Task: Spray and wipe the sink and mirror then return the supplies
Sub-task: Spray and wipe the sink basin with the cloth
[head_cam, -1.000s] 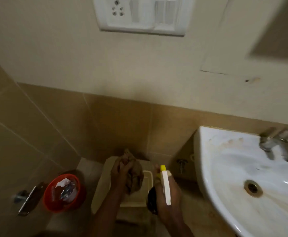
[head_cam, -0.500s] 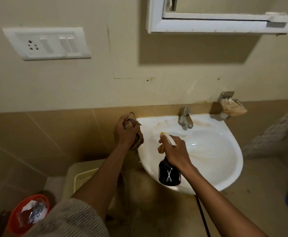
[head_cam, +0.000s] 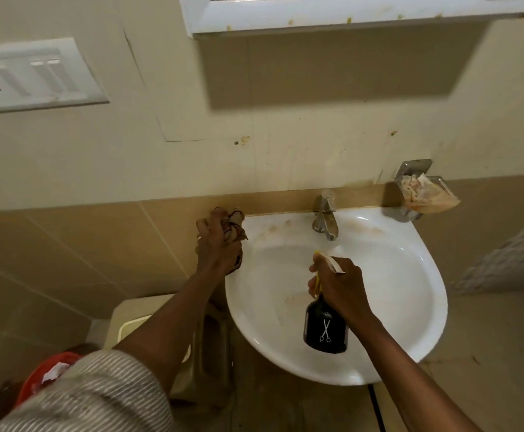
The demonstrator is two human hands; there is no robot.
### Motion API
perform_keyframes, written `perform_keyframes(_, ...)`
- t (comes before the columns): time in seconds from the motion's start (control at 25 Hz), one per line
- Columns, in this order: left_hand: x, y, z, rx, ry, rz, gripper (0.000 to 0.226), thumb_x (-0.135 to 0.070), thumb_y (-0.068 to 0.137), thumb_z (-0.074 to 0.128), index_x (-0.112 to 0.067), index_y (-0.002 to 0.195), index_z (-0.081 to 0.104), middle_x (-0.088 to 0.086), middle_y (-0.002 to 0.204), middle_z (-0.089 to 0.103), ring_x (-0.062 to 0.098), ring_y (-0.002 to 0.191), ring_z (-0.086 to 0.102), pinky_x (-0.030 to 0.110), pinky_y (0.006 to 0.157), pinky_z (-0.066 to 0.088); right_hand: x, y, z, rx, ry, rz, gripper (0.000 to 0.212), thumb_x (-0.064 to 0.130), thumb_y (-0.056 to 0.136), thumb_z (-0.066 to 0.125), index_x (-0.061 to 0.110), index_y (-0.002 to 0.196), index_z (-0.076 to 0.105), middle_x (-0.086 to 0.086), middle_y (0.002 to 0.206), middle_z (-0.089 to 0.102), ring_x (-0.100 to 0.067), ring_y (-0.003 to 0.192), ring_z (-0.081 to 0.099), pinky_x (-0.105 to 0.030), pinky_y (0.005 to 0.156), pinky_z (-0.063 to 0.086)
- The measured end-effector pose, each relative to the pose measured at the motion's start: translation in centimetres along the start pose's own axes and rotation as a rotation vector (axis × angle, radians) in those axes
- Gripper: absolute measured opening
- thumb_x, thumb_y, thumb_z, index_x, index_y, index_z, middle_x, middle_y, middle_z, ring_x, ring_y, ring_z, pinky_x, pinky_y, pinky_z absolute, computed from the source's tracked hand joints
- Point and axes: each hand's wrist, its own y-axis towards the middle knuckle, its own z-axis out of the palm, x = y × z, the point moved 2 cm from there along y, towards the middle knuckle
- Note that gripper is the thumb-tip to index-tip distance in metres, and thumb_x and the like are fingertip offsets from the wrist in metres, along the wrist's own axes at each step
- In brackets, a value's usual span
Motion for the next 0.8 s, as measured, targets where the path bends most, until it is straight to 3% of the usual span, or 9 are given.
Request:
perform_keyframes(0.08, -1.4, 1.3, 2.0, 0.039, 0.119, 0.113, 0.060, -0.012, 0.085, 0.061, -0.017, 0.141, 0.039, 0.016, 0.128, 0.037, 0.038, 0.101, 0.054, 0.051, 0.086, 0.051, -0.7, 0.3, -0.9, -0.025, 0.001, 0.027, 0.039, 0.026, 0.106, 0.059, -0.004, 0.084, 0.071, -0.014, 0.059, 0.068, -0.007, 0.042, 0.060, -0.016, 0.051, 0.049)
perform_keyframes(0.16, -2.8, 2.6, 4.5, 0.125, 0.251, 0.284, 0.058, -0.026, 0.085, 0.052, -0.016, 0.140, 0.039, 0.016, 0.127, 0.041, 0.040, 0.103, 0.054, 0.054, 0.082, 0.052, -1.2, 0.5, -1.8, -0.033, -0.030, 0.039, 0.039, 0.026, 0.105, 0.060, -0.004, 0.082, 0.072, -0.009, 0.054, 0.067, -0.011, 0.042, 0.060, -0.020, 0.053, 0.049)
perform_keyframes(0.24, -4.4, 3.7, 7.0, 0.204, 0.395, 0.410, 0.057, -0.036, 0.087, 0.045, -0.022, 0.141, 0.038, 0.014, 0.128, 0.044, 0.041, 0.108, 0.053, 0.053, 0.083, 0.051, -1.4, 0.8, -2.5, -0.046, -0.083, 0.009, 0.040, 0.028, 0.104, 0.061, -0.002, 0.083, 0.074, -0.010, 0.062, 0.074, -0.018, 0.053, 0.065, -0.027, 0.060, 0.051)
perform_keyframes(0.32, -5.6, 4.4, 9.5, 0.266, 0.512, 0.491, 0.060, -0.031, 0.092, 0.052, -0.023, 0.148, 0.034, 0.016, 0.140, 0.041, 0.044, 0.117, 0.048, 0.053, 0.092, 0.047, -1.6, 1.0, -3.0, -0.058, -0.060, -0.021, 0.039, 0.030, 0.105, 0.062, 0.000, 0.083, 0.075, -0.012, 0.071, 0.077, -0.023, 0.065, 0.069, -0.038, 0.070, 0.054)
perform_keyframes(0.44, -6.6, 5.3, 12.8, 0.339, 0.553, 0.526, 0.064, -0.028, 0.093, 0.058, -0.025, 0.152, 0.032, 0.013, 0.158, 0.027, 0.044, 0.135, 0.036, 0.052, 0.106, 0.038, -1.9, 1.2, -3.1, -0.059, -0.013, -0.054, 0.037, 0.031, 0.107, 0.061, 0.006, 0.084, 0.077, -0.010, 0.073, 0.077, -0.023, 0.072, 0.073, -0.041, 0.076, 0.058)
perform_keyframes(0.6, -5.8, 5.9, 15.1, 0.413, 0.464, 0.547, 0.055, -0.029, 0.094, 0.059, -0.023, 0.146, 0.044, 0.010, 0.159, 0.030, 0.039, 0.137, 0.038, 0.055, 0.105, 0.042, -1.5, 2.5, -2.5, -0.049, -0.022, -0.064, 0.030, 0.035, 0.108, 0.058, 0.017, 0.095, 0.078, -0.003, 0.078, 0.079, -0.009, 0.073, 0.074, -0.015, 0.067, 0.055)
perform_keyframes(0.8, -4.4, 7.0, 14.9, 0.527, 0.684, 0.672, 0.051, -0.032, 0.091, 0.062, -0.037, 0.140, 0.047, -0.001, 0.159, 0.030, 0.036, 0.143, 0.031, 0.055, 0.112, 0.034, -0.1, 3.8, -1.0, -0.060, -0.019, -0.113, 0.029, 0.036, 0.108, 0.057, 0.016, 0.104, 0.078, -0.001, 0.083, 0.080, -0.001, 0.074, 0.071, -0.013, 0.067, 0.054)
